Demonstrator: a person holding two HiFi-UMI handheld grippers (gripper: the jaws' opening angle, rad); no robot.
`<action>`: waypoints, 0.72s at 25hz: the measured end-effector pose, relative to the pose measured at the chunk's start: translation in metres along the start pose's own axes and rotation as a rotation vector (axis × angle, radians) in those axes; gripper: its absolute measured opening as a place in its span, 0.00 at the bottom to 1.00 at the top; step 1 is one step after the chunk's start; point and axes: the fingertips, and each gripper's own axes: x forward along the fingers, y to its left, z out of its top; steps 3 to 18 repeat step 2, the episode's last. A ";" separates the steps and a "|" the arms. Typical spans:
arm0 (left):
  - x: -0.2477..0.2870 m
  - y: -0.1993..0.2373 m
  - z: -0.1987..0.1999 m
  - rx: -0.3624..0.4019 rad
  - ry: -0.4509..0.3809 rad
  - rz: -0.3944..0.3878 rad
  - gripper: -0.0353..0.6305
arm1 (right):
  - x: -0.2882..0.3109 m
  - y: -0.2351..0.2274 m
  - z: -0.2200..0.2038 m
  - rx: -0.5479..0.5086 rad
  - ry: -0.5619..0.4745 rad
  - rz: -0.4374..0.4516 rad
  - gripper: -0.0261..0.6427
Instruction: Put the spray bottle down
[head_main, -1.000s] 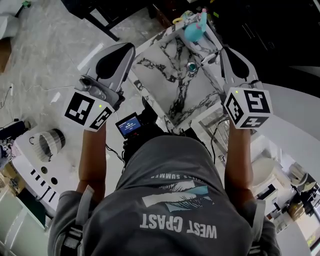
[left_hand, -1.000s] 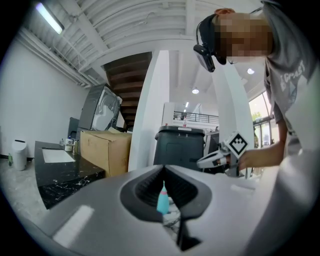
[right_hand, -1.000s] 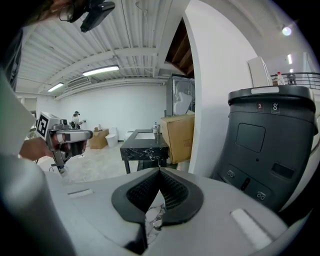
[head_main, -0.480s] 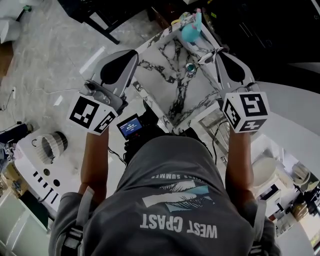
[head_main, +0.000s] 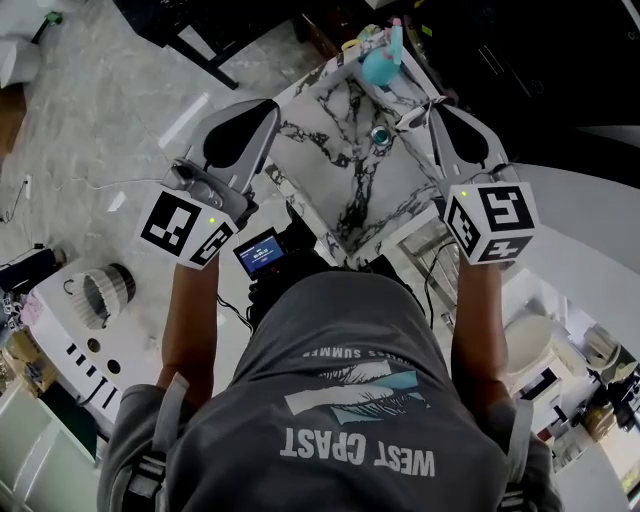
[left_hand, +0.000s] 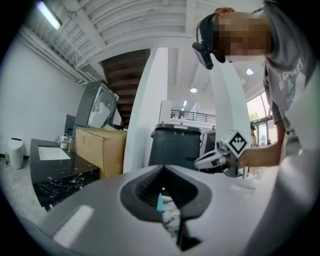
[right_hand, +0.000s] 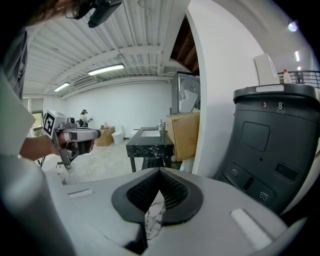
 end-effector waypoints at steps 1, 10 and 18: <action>-0.001 0.001 0.000 0.000 0.001 0.000 0.06 | 0.001 0.001 0.001 0.000 0.000 0.001 0.04; -0.002 0.003 -0.001 0.000 0.002 0.001 0.06 | 0.002 0.003 0.001 0.000 0.000 0.002 0.04; -0.002 0.003 -0.001 0.000 0.002 0.001 0.06 | 0.002 0.003 0.001 0.000 0.000 0.002 0.04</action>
